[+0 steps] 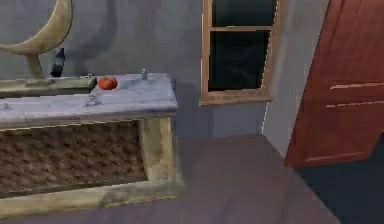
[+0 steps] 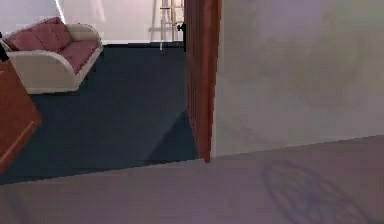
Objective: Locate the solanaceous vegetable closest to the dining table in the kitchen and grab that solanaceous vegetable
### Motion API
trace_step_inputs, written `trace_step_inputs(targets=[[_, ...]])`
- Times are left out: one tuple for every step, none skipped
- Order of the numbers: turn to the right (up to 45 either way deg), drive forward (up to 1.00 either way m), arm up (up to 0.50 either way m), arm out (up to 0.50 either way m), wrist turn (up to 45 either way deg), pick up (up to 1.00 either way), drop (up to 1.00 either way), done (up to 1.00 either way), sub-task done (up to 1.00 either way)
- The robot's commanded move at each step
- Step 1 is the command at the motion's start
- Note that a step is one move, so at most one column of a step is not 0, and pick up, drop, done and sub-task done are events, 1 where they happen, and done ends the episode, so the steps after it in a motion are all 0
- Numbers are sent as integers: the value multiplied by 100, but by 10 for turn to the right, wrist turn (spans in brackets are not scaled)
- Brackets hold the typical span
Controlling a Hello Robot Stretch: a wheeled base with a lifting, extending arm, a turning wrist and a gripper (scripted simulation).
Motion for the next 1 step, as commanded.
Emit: trace_step_inputs(targets=[[450,0,0,0,0,0,0,0,0]])
